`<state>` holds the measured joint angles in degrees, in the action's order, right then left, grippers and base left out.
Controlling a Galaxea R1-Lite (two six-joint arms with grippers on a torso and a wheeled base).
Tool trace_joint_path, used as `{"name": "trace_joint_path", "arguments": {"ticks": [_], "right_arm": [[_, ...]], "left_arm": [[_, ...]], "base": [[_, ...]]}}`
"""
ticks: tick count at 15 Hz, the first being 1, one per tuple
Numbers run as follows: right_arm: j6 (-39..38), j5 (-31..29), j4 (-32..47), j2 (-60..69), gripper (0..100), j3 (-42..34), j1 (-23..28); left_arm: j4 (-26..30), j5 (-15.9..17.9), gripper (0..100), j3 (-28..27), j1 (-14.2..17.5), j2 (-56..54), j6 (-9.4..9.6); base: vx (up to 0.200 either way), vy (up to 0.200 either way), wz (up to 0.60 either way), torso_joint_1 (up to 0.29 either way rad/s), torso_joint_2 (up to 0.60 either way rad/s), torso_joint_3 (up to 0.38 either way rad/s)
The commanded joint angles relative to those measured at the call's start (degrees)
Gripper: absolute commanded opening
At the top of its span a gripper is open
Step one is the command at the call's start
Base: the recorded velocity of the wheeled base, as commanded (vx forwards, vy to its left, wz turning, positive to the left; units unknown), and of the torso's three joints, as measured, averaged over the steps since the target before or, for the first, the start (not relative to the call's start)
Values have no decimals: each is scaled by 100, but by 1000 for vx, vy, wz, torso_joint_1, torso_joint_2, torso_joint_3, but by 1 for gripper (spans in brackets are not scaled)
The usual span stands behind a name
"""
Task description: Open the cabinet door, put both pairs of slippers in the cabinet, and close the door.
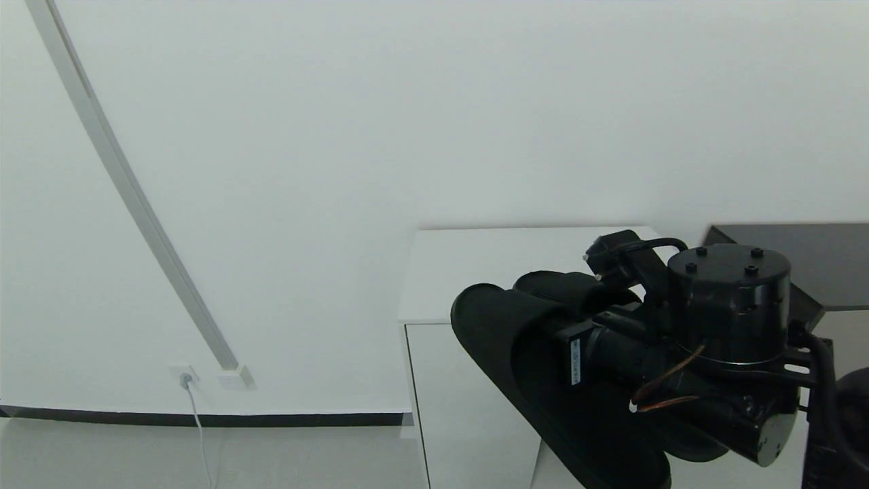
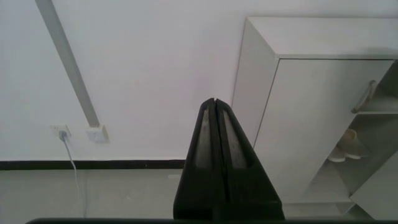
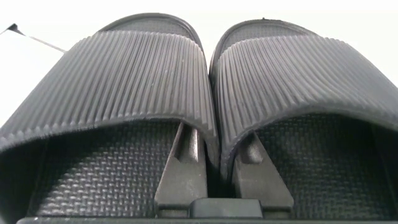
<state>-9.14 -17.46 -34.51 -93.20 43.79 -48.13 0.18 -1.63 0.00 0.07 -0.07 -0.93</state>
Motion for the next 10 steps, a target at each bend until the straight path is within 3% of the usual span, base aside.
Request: {"name": "trace_joint_path", "arguments": {"ticks": [1,10], "right_arm": [[0,-3,-12,-23,0,-2,-4],[79,-12,-29,-58,0,-37,-30]], "left_arm": [[-1,-4,0,0,1,7,-4],[-1,-4,0,0,1,7,-4]], "base": [[0,0,0,0,0,0],[0,0,0,0,0,0]]}}
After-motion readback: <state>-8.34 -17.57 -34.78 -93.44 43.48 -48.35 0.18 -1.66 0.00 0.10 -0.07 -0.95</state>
